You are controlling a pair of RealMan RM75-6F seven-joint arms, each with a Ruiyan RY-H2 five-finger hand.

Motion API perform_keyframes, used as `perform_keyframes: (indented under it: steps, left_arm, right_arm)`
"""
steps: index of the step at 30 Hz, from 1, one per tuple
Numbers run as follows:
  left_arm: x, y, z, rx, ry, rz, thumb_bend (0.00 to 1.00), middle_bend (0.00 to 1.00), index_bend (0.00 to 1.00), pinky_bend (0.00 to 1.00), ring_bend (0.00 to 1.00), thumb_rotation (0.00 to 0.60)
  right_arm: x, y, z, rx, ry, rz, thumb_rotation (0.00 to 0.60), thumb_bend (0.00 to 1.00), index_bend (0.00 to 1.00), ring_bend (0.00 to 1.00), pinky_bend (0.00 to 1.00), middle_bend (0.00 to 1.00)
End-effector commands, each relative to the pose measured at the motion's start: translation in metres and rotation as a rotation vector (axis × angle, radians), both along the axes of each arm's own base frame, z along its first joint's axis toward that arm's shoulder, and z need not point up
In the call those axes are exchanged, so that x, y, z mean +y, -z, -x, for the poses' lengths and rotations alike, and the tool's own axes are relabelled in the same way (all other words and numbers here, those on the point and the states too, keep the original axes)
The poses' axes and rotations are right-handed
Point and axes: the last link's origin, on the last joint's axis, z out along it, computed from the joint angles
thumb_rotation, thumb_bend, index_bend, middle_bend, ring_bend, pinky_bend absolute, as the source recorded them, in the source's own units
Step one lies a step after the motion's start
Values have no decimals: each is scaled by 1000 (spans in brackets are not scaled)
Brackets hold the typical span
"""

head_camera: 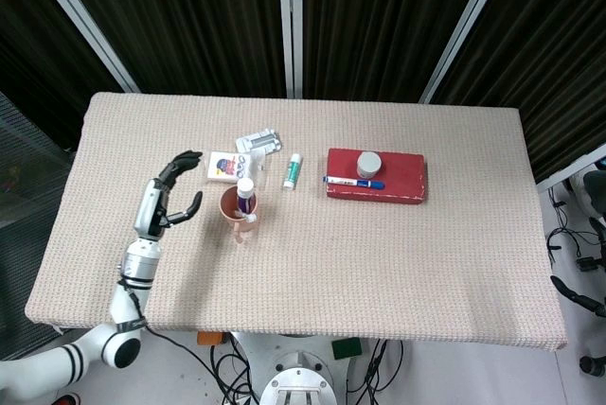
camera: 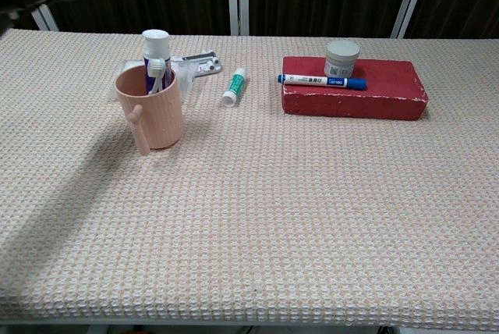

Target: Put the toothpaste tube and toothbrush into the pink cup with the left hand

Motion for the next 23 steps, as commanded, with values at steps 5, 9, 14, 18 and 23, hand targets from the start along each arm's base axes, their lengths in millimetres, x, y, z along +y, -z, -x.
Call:
perform_keyframes:
  steps: [5, 9, 14, 18, 23]
  left_arm:
    - [-103, -87, 111, 1217, -213, -251, 165, 151, 161, 185, 75, 154]
    - [-145, -89, 131, 1325, -256, -159, 163, 117, 159, 183, 40, 96]
    - [-161, -90, 141, 1354, -292, -119, 182, 95, 159, 181, 27, 74]
    - [-160, -94, 137, 1355, -269, -99, 191, 79, 145, 176, 17, 20]
    - [-154, -99, 128, 1338, -251, -137, 191, 72, 142, 176, 16, 5]
  right_arm:
    - [7, 7, 9, 17, 28, -20, 573, 327, 0, 0, 0, 0]
    - [9, 10, 12, 29, 33, -32, 574, 326, 0, 0, 0, 0]
    - [11, 14, 10, 50, 20, -50, 575, 329, 0, 0, 0, 0]
    - [12, 16, 9, 57, 17, -61, 573, 329, 0, 0, 0, 0]
    - [12, 19, 8, 53, 15, -71, 573, 330, 0, 0, 0, 0]
